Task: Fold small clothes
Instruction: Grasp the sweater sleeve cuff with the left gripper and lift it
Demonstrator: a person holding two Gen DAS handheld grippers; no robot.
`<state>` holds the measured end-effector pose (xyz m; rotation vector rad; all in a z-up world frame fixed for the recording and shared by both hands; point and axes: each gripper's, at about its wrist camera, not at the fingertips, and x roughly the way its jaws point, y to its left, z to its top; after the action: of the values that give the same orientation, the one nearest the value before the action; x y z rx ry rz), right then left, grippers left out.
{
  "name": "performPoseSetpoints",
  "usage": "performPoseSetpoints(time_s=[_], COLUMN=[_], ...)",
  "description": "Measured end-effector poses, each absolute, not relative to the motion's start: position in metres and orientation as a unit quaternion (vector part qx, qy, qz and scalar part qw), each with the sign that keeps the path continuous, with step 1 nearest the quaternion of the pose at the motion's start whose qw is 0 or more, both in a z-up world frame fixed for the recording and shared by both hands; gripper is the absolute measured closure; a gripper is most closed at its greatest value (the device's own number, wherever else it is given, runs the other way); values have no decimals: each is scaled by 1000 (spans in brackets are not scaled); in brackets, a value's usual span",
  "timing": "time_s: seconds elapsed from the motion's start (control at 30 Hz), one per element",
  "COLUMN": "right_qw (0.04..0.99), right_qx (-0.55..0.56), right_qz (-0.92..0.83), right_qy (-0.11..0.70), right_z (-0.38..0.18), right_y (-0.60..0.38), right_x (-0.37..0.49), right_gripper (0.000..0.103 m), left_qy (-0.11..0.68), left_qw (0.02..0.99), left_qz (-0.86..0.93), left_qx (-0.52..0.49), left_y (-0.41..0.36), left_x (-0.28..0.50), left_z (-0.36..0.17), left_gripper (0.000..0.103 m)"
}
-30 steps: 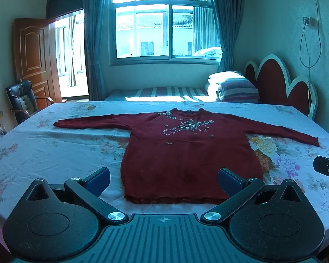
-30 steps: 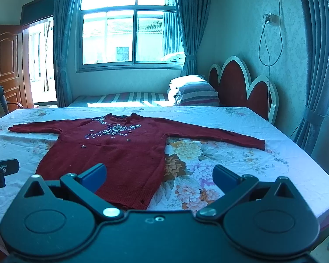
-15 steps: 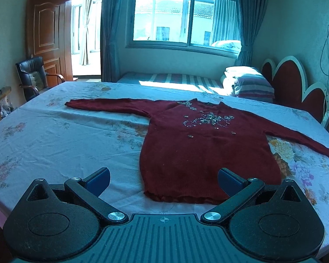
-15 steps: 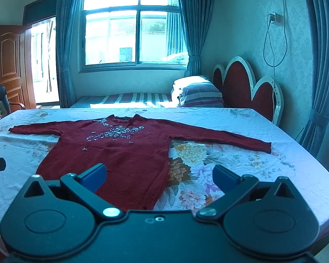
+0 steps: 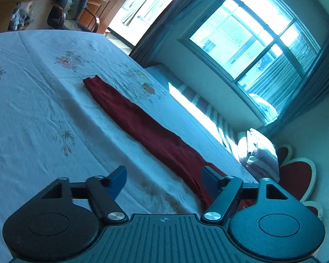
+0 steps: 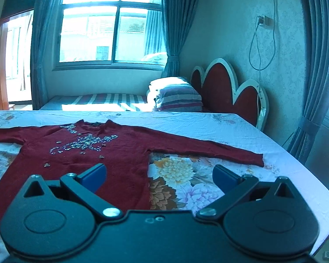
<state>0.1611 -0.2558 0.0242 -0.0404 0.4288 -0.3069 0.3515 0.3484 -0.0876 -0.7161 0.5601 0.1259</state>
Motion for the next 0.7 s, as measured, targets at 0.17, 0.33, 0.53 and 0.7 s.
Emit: performPoseSetpoints(time_s=[0.17, 0.33, 0.53, 0.7], right_qw=[940, 924, 911, 879], right_qx=[-14, -13, 27, 84], right_qz=[-233, -273, -311, -375], right_qy=[249, 266, 271, 282], right_z=[12, 7, 2, -11], right_y=[-266, -259, -274, -318], right_x=[218, 253, 284, 306], right_gripper=[0, 0, 0, 0], left_qy=[271, 309, 291, 296], left_qw=[863, 835, 851, 850], left_qz=[100, 115, 73, 64], left_qx=[-414, -441, -432, -431], left_y=[435, 493, 508, 507], left_x=[441, 521, 563, 587], left_z=[-138, -182, -200, -214], left_gripper=[35, 36, 44, 86])
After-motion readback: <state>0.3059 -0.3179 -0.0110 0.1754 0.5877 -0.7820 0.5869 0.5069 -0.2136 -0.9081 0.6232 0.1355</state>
